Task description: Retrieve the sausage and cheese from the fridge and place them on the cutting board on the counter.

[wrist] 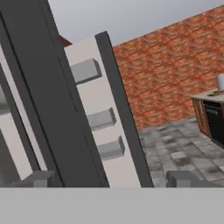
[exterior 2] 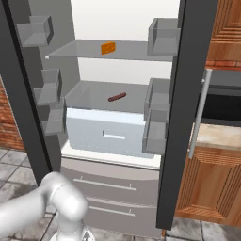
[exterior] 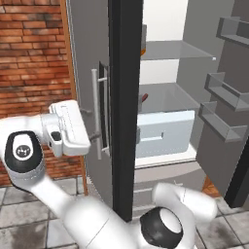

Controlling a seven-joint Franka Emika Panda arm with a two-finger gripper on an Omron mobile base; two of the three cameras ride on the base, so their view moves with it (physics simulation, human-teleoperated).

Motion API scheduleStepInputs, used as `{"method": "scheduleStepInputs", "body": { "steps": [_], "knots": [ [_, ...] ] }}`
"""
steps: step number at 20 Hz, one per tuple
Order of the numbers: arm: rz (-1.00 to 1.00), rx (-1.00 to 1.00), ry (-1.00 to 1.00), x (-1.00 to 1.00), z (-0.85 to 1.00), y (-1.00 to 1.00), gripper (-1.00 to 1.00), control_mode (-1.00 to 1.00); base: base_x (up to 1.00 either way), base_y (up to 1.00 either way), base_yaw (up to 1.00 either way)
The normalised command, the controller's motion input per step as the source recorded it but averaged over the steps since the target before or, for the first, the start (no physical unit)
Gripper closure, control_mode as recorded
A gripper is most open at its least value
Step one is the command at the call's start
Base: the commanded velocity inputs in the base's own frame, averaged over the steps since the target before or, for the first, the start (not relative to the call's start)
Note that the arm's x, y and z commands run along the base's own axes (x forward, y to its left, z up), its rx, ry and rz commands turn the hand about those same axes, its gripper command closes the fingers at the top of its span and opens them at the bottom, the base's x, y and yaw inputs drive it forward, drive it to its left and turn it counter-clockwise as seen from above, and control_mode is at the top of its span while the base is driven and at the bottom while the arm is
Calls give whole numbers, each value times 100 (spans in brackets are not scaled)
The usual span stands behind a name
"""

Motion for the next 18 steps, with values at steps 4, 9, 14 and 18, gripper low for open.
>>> {"method": "scheduleStepInputs", "body": {
  "steps": [4,9,14,18],
  "knots": [
    [17,5,-6,-95,0,-85,-100,-100,0,0,0],
    [24,15,-9,-60,0,-98,-100,-100,0,0,0],
    [30,19,-6,-55,0,-97,-100,-100,0,0,0],
    [36,19,-4,-77,0,-89,-100,-100,0,0,0]
  ]
}}
